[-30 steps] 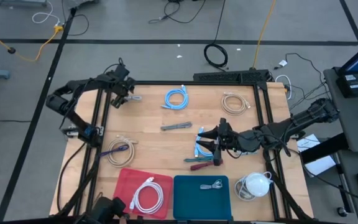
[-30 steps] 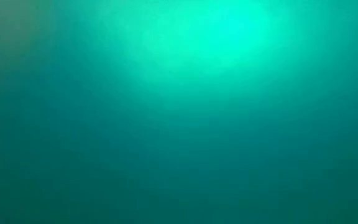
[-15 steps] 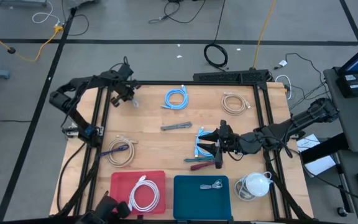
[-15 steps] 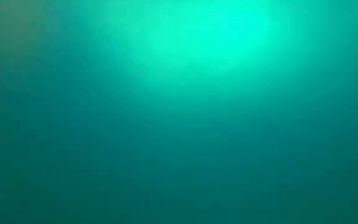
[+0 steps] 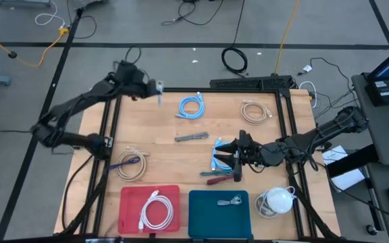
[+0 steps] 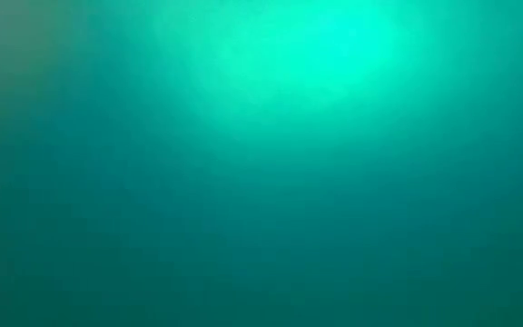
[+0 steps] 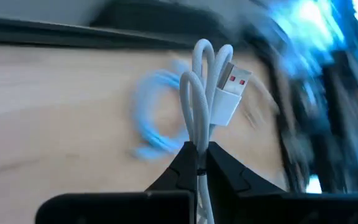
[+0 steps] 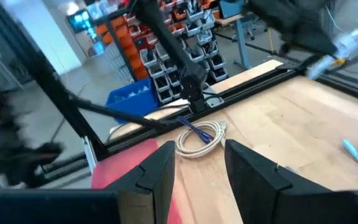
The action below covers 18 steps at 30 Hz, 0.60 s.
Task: Pick & Place USB Port
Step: Put the top left white USB cable into the blue bin
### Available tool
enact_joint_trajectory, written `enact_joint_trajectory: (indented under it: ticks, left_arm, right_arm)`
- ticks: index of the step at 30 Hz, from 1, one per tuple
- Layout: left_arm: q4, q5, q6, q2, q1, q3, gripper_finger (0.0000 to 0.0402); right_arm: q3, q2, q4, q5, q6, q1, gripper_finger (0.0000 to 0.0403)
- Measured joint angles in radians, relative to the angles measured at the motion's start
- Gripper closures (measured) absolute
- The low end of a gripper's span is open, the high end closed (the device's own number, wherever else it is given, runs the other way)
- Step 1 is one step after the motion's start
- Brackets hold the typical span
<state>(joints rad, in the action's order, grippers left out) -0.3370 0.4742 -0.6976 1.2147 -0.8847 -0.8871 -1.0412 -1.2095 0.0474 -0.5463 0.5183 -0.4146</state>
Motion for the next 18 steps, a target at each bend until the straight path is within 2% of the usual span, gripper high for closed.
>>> enact_joint_trajectory:
  ticks: [2,4,9,12,14,18]
  left_arm:
    - [0.005,0.027,0.112,-0.096,0.113,0.001,0.0391]
    - [0.013,-0.005,0.117,-0.184,0.242,0.0,0.0391]
    - [0.198,-0.254,0.0,-0.297,0.569,-0.001,0.0391]
    - [0.283,-0.378,-0.038,-0.278,0.733,-0.002,0.0391]
    - [0.336,-0.438,-0.048,-0.23,0.819,-0.001,0.0391]
    - [0.433,-0.515,-0.064,-0.118,0.938,0.001,0.0391]
  right_arm:
    - [0.0,0.0,0.021,0.005,0.052,0.014,0.0271]
    - [0.0,0.0,0.052,0.065,0.119,0.043,0.0271]
    - [0.0,-0.018,0.146,0.279,0.192,0.156,0.0271]
    - [0.0,-0.06,0.213,0.354,0.126,0.214,0.0271]
    - [0.0,-0.108,0.322,0.406,0.097,0.247,0.0271]
    - [0.0,-0.215,0.535,0.542,0.143,0.277,0.0271]
